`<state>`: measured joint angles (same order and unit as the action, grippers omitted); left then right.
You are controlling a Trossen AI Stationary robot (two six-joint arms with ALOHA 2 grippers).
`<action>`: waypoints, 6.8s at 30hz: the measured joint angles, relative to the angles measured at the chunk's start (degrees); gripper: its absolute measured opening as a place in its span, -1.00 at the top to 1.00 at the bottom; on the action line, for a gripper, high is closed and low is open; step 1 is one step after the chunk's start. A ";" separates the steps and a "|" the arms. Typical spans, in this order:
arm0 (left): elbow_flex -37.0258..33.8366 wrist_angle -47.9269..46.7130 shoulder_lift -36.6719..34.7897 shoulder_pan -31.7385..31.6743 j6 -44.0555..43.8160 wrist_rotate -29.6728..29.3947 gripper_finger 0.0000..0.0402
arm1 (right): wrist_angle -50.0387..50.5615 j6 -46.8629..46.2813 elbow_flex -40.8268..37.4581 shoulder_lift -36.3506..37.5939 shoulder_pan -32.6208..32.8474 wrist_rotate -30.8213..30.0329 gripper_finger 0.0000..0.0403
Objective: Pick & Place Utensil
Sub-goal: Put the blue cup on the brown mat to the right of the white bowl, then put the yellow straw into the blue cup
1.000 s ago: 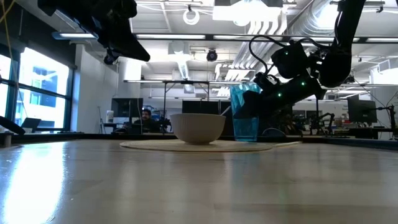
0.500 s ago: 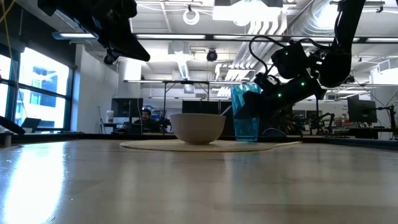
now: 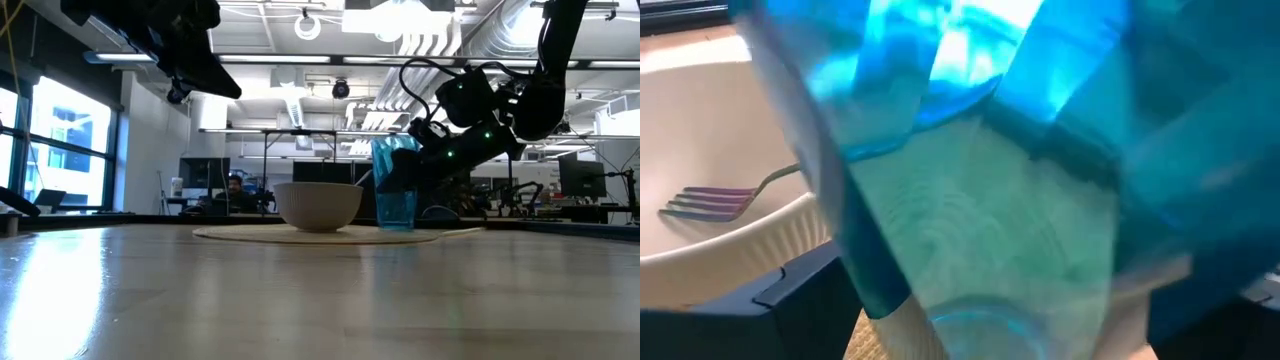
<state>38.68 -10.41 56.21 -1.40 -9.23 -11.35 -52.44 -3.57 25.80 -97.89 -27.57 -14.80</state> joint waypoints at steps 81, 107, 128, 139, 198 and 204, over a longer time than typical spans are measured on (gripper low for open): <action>0.00 -0.02 0.02 -0.01 -0.04 1.67 0.84 | 68.05 -35.83 3.61 27.29 2.08 -12.40 -0.92; 0.01 0.00 0.02 -0.01 1.46 3.27 0.84 | 59.46 -47.68 3.86 8.77 -3.58 -16.62 -0.69; 0.01 -0.04 0.02 -0.01 1.46 3.23 0.84 | 75.43 -52.79 3.76 15.61 1.04 -5.02 0.39; 0.02 -0.23 0.02 -0.01 1.46 3.26 0.84 | 76.04 -53.51 3.76 15.63 1.44 -3.03 0.92; 0.04 -3.51 -3.54 -0.01 1.94 3.43 0.84 | 109.57 80.13 51.30 15.28 19.75 -46.99 0.97; 0.02 -3.73 -3.54 0.00 1.92 3.43 0.84 | 105.49 84.81 49.42 15.30 17.53 -45.50 0.76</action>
<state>38.70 -14.14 52.66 -1.40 -7.31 -7.92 53.05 81.24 75.22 -82.59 -10.04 -60.31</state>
